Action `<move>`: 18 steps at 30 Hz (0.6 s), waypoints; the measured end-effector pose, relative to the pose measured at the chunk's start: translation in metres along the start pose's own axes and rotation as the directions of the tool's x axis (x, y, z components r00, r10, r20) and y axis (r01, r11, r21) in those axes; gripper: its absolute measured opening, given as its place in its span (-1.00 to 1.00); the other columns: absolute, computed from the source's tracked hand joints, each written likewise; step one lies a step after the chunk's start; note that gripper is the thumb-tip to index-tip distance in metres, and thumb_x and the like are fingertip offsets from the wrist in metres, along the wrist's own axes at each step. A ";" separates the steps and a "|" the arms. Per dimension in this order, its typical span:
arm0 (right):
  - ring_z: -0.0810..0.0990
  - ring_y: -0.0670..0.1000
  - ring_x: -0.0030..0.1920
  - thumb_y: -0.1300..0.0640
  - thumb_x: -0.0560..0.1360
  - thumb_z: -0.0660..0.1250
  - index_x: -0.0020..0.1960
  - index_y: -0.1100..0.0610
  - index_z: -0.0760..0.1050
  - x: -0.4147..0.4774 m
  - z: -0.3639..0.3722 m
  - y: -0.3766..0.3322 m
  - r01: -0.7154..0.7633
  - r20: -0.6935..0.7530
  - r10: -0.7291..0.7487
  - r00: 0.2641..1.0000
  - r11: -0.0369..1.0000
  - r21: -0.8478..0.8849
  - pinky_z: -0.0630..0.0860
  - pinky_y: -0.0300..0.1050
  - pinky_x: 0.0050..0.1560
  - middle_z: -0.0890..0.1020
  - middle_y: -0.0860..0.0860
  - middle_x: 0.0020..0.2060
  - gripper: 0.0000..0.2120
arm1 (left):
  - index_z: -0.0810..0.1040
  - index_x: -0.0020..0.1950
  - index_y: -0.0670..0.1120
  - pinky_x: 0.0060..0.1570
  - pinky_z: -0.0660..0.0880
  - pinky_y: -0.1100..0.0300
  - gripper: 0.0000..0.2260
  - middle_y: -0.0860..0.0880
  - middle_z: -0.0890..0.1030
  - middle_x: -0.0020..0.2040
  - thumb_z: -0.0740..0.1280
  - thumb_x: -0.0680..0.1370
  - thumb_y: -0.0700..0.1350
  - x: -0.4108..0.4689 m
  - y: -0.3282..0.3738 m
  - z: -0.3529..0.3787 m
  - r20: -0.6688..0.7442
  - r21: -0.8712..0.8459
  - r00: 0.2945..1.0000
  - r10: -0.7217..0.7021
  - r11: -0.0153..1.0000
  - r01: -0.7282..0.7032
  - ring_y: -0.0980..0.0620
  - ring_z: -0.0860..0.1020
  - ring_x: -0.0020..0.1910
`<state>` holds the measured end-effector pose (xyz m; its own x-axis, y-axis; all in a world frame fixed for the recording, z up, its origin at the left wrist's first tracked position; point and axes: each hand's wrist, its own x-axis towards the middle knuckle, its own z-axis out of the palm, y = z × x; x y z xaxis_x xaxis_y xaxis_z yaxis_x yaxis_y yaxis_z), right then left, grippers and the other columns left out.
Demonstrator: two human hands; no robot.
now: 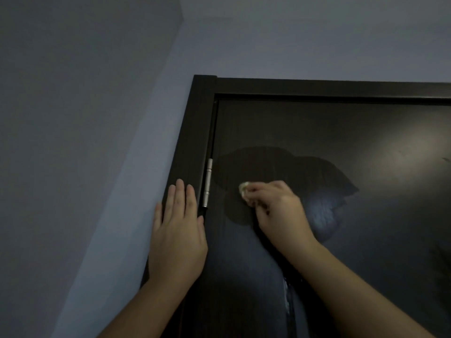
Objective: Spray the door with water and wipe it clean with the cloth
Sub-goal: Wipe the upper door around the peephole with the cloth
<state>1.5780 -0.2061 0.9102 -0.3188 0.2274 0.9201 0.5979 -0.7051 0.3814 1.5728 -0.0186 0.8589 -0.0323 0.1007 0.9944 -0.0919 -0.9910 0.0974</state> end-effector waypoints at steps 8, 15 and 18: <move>0.48 -0.11 0.01 0.34 0.39 0.37 -0.03 0.12 0.67 0.019 0.019 -0.031 0.038 0.194 -0.058 0.979 0.994 0.107 0.49 -0.25 0.02 0.67 -0.06 0.00 -0.78 | -0.21 0.50 -0.04 0.47 -0.17 0.06 -0.47 -0.06 -0.14 0.57 -0.02 0.63 0.00 -0.002 0.001 -0.005 0.011 -0.068 1.000 0.029 0.997 -0.028 0.02 -0.15 0.54; 0.49 -0.03 0.06 0.34 0.43 0.35 0.00 0.14 0.66 0.034 0.030 -0.036 -0.044 0.071 0.042 0.997 0.998 0.033 0.47 -0.21 0.09 0.67 -0.04 0.04 -0.79 | 0.00 0.54 -0.11 0.46 -0.05 0.02 -0.46 -0.12 0.03 0.56 0.11 0.61 -0.03 -0.001 0.000 -0.002 -0.015 -0.041 0.999 0.032 0.999 -0.033 -0.04 0.01 0.54; 0.45 -0.14 0.03 0.30 0.42 0.36 -0.02 0.10 0.65 0.006 0.022 -0.039 0.022 0.174 -0.040 0.984 0.994 0.107 0.43 -0.33 0.04 0.66 -0.09 0.02 -0.80 | -0.08 0.52 -0.09 0.47 -0.08 0.03 -0.50 -0.11 -0.01 0.56 0.01 0.63 -0.03 -0.002 -0.001 -0.001 -0.026 -0.068 0.998 0.048 0.996 -0.050 -0.02 -0.04 0.54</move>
<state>1.5692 -0.1628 0.9027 -0.2097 0.3691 0.9054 0.6657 -0.6243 0.4087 1.5720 -0.0178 0.8564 -0.0625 0.0551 0.9965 -0.1575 -0.9865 0.0446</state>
